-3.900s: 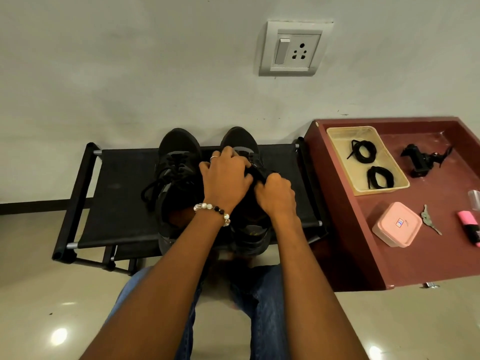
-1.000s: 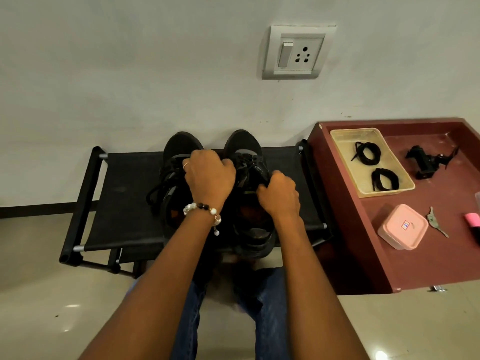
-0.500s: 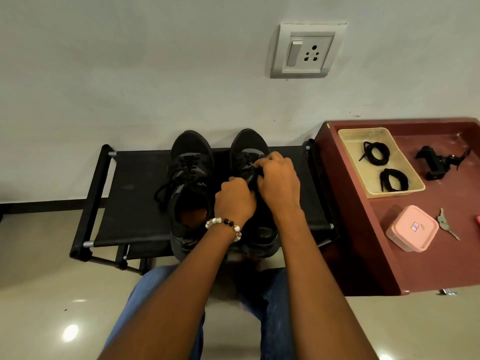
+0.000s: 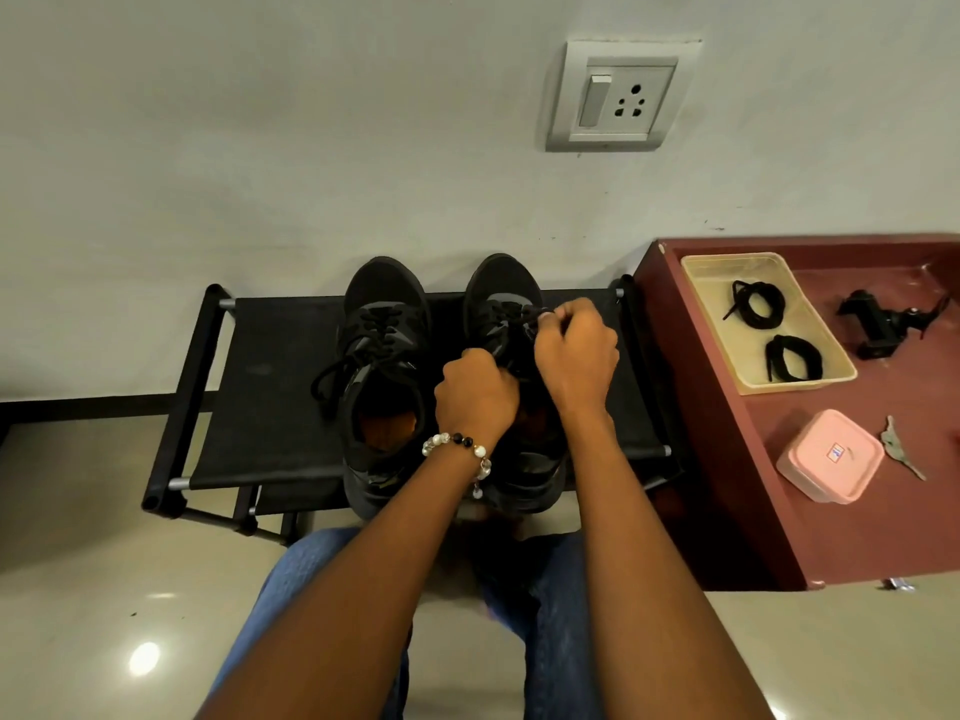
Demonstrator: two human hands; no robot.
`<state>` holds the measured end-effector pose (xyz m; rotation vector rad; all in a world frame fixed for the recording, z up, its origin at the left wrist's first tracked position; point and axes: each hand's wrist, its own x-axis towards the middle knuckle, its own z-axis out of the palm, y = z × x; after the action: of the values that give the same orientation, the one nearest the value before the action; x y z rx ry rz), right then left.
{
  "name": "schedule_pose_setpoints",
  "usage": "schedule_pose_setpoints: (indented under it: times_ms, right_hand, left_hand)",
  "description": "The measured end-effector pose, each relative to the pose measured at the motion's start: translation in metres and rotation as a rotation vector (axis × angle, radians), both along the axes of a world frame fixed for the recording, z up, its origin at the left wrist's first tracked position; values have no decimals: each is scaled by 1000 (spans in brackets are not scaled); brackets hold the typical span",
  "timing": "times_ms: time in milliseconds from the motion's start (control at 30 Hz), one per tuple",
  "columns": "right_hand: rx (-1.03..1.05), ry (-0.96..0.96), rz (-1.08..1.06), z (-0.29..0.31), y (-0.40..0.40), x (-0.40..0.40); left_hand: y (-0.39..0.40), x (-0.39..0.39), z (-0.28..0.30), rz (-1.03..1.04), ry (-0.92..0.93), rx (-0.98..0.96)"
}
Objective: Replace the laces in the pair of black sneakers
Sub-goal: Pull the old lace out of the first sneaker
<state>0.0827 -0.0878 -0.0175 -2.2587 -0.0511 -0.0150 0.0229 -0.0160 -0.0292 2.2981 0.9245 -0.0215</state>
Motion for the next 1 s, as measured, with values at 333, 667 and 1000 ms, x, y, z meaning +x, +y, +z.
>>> schedule_pose_setpoints:
  times_ms: [333, 667, 1000]
  right_hand:
    - [-254, -72, 413, -2, -8, 6]
    - [34, -100, 185, 2, -2, 1]
    - [617, 32, 54, 6, -18, 12]
  left_hand:
    - [-1, -1, 7, -43, 11, 23]
    - [-3, -2, 9, -44, 10, 33]
    - [-3, 1, 9, -57, 5, -7]
